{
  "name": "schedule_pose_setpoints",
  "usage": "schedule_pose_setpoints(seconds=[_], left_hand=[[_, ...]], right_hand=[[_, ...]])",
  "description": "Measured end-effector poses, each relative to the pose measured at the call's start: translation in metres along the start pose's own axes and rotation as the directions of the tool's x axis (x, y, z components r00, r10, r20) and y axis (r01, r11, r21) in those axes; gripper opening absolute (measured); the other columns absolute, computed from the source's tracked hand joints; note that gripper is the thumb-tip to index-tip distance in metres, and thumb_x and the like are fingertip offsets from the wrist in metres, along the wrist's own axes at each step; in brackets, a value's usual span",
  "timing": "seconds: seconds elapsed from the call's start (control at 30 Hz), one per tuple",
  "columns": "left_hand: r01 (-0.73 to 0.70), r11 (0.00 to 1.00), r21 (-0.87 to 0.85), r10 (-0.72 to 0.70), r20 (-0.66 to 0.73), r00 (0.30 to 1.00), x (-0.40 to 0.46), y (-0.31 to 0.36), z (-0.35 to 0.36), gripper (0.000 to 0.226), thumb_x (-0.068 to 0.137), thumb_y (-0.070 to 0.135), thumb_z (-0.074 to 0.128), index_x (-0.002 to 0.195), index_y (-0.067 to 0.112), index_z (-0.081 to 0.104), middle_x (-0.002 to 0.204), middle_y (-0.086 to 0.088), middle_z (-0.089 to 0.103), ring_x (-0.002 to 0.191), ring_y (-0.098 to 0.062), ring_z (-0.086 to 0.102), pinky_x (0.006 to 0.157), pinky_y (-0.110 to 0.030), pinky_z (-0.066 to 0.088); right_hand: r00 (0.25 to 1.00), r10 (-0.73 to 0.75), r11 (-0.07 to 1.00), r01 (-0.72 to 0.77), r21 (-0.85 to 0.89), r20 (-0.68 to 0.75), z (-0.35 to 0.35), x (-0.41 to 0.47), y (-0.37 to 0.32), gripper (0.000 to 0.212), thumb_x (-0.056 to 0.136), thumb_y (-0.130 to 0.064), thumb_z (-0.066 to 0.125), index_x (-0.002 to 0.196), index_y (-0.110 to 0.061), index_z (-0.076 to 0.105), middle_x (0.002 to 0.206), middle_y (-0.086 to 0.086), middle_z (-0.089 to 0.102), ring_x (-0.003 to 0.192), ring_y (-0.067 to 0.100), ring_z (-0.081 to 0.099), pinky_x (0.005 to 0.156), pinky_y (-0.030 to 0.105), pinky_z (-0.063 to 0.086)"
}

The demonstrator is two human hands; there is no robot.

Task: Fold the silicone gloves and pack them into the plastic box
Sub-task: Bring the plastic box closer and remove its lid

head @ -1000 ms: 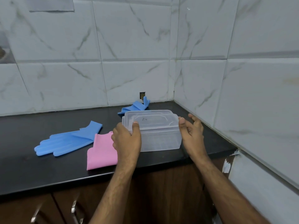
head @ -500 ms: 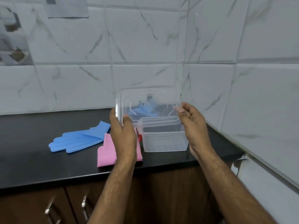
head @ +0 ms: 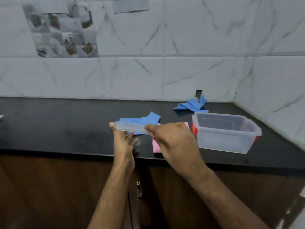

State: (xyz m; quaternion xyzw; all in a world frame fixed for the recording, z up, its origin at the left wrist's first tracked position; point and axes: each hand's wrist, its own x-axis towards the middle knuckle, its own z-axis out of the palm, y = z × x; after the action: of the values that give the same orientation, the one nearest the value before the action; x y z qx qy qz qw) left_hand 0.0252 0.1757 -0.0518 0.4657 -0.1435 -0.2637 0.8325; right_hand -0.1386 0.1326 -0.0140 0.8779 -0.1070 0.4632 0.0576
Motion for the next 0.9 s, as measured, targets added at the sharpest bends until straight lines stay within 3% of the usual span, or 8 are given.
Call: schedule_pose_setpoints(seconds=[0.13, 0.3, 0.4, 0.53, 0.67, 0.77, 0.83, 0.9], left_hand=[[-0.024, 0.999, -0.030, 0.021, -0.084, 0.996, -0.005, 0.003, -0.044, 0.044, 0.106, 0.051, 0.043, 0.124, 0.016, 0.064, 0.122, -0.008, 0.075, 0.107, -0.019, 0.074, 0.086, -0.032, 0.056], [0.004, 0.995, 0.105, 0.005, -0.087, 0.996, -0.008, 0.003, -0.082, 0.056, 0.102, 0.059, 0.041, 0.122, 0.015, 0.068, 0.112, -0.010, 0.078, 0.103, -0.024, 0.073, 0.095, -0.045, 0.050], [-0.084, 0.985, 0.153, 0.109, -0.164, 0.980, -0.016, 0.006, -0.085, 0.049, 0.098, 0.058, 0.050, 0.109, 0.018, 0.075, 0.102, -0.008, 0.080, 0.100, -0.028, 0.075, 0.094, -0.049, 0.056], [-0.247, 0.897, 0.367, 0.324, -0.166, 0.931, -0.032, 0.001, -0.080, 0.032, 0.102, 0.044, 0.056, 0.094, 0.025, 0.080, 0.089, 0.012, 0.079, 0.087, 0.000, 0.073, 0.078, -0.030, 0.054], [-0.343, 0.808, 0.479, 0.464, -0.159, 0.871, -0.047, -0.005, -0.078, 0.026, 0.104, 0.031, 0.057, 0.115, 0.018, 0.076, 0.120, 0.009, 0.074, 0.113, -0.003, 0.067, 0.096, -0.030, 0.055], [-0.416, 0.723, 0.552, 0.572, -0.141, 0.808, -0.062, -0.009, -0.073, 0.025, 0.104, 0.027, 0.057, 0.123, 0.018, 0.071, 0.125, 0.009, 0.068, 0.114, 0.004, 0.062, 0.088, -0.005, 0.046], [-0.432, 0.691, 0.579, 0.602, -0.131, 0.788, -0.071, -0.015, -0.070, 0.030, 0.104, 0.028, 0.056, 0.128, 0.014, 0.068, 0.128, 0.009, 0.064, 0.113, 0.009, 0.058, 0.084, 0.002, 0.041], [-0.415, 0.683, 0.601, 0.593, -0.124, 0.796, -0.077, -0.022, -0.067, 0.037, 0.104, 0.030, 0.055, 0.135, 0.011, 0.063, 0.136, 0.006, 0.058, 0.118, 0.002, 0.057, 0.084, 0.004, 0.039]], right_hand=[[0.997, -0.050, 0.997, 0.054, -0.057, 0.065, 0.030, -0.016, -0.015, 0.037, 0.087, -0.007, 0.071, 0.121, -0.022, 0.073, 0.106, -0.009, 0.076, 0.095, 0.014, 0.069, 0.079, 0.037, 0.049], [0.972, -0.165, 0.978, 0.184, -0.102, 0.167, 0.057, -0.032, -0.030, 0.028, 0.094, -0.017, 0.061, 0.120, -0.022, 0.069, 0.111, -0.009, 0.074, 0.096, 0.016, 0.066, 0.077, 0.035, 0.047], [0.958, -0.216, 0.967, 0.236, -0.092, 0.190, 0.067, -0.039, -0.040, 0.030, 0.096, -0.017, 0.050, 0.121, -0.021, 0.066, 0.112, -0.007, 0.073, 0.096, 0.017, 0.064, 0.078, 0.035, 0.045], [0.966, -0.214, 0.972, 0.225, -0.069, 0.142, 0.075, -0.045, -0.048, 0.033, 0.105, -0.014, 0.038, 0.120, -0.019, 0.067, 0.110, -0.004, 0.073, 0.092, 0.019, 0.063, 0.075, 0.038, 0.048], [0.982, -0.191, 0.982, 0.191, -0.011, 0.004, 0.069, -0.048, -0.054, 0.037, 0.108, -0.016, 0.034, 0.114, -0.016, 0.071, 0.105, -0.003, 0.072, 0.086, 0.019, 0.061, 0.072, 0.034, 0.048], [0.981, -0.174, 0.983, 0.179, 0.046, -0.088, 0.062, -0.053, -0.053, 0.031, 0.108, -0.015, 0.041, 0.112, -0.015, 0.072, 0.105, -0.002, 0.072, 0.087, 0.020, 0.063, 0.075, 0.035, 0.050], [0.981, -0.164, 0.982, 0.172, 0.078, -0.100, 0.060, -0.056, -0.049, 0.029, 0.108, -0.015, 0.044, 0.113, -0.015, 0.072, 0.107, -0.002, 0.071, 0.089, 0.019, 0.063, 0.079, 0.036, 0.050], [0.985, -0.159, 0.983, 0.164, 0.086, -0.064, 0.060, -0.059, -0.043, 0.028, 0.108, -0.015, 0.045, 0.114, -0.014, 0.072, 0.107, -0.001, 0.071, 0.093, 0.019, 0.063, 0.083, 0.036, 0.049]])
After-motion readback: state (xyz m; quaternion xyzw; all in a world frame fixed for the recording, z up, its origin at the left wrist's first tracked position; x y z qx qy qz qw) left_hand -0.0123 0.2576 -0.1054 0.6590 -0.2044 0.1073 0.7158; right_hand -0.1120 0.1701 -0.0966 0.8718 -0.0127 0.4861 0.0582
